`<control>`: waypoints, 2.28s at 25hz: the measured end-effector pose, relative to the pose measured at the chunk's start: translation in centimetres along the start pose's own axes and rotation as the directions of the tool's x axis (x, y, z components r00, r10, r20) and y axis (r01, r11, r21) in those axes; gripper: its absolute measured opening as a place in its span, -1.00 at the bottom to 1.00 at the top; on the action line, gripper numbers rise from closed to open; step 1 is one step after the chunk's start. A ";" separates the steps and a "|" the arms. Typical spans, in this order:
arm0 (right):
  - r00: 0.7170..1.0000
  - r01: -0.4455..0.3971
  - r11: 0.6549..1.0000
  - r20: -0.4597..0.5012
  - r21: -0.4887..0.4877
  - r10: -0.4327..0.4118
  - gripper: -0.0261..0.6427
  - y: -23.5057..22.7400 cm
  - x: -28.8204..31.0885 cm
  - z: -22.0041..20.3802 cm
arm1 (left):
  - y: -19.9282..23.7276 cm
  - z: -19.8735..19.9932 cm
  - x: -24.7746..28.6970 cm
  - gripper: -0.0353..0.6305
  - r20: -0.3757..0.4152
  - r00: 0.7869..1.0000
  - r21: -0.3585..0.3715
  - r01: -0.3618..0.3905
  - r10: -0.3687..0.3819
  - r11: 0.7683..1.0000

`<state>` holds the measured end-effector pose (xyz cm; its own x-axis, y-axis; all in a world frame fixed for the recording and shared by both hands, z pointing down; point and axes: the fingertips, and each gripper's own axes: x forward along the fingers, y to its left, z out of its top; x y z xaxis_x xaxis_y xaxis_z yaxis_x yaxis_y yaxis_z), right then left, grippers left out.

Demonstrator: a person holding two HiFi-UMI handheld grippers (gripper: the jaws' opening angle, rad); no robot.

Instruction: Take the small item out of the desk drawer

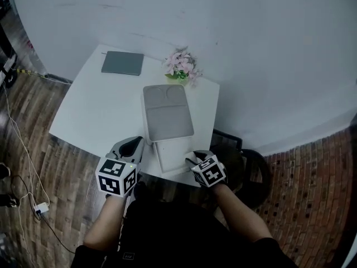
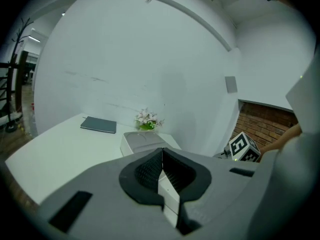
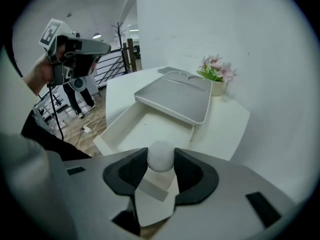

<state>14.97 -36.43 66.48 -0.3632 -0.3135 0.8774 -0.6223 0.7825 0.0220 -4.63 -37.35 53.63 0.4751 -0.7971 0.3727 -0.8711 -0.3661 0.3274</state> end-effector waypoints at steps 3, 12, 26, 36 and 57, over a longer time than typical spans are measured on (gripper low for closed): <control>0.993 -0.009 1.000 0.116 0.015 0.007 -0.44 -1.2 -1.8 1.2 | -1.2 0.2 0.1 -0.86 -0.007 0.999 0.016 -0.032 0.032 0.999; 0.926 -0.133 0.989 0.365 0.069 0.099 -0.44 -3.4 -7.6 3.6 | -7.2 1.2 1.5 -0.86 -0.020 0.998 0.058 -0.051 0.052 0.997; 0.774 -0.181 0.977 0.630 0.112 0.071 -0.45 -7.5 -17.0 3.7 | -14.6 4.3 3.6 -0.86 -0.008 1.000 0.168 -0.002 0.004 0.986; 0.610 -0.174 0.983 0.790 0.057 0.063 -0.45 -7.6 -24.5 5.3 | -17.1 8.8 3.1 -0.86 0.083 0.997 0.227 -0.011 -0.008 0.974; 0.434 -0.076 0.994 0.900 0.073 -0.033 -0.47 -7.5 -34.2 3.5 | -19.0 10.7 3.3 -0.86 0.144 0.987 0.238 0.028 -0.064 0.971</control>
<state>29.64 -33.42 34.62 -0.7617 -0.6459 -0.0516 -0.6415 0.7629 -0.0799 12.13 -38.16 39.35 0.5066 -0.8332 0.2219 -0.8622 -0.4917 0.1220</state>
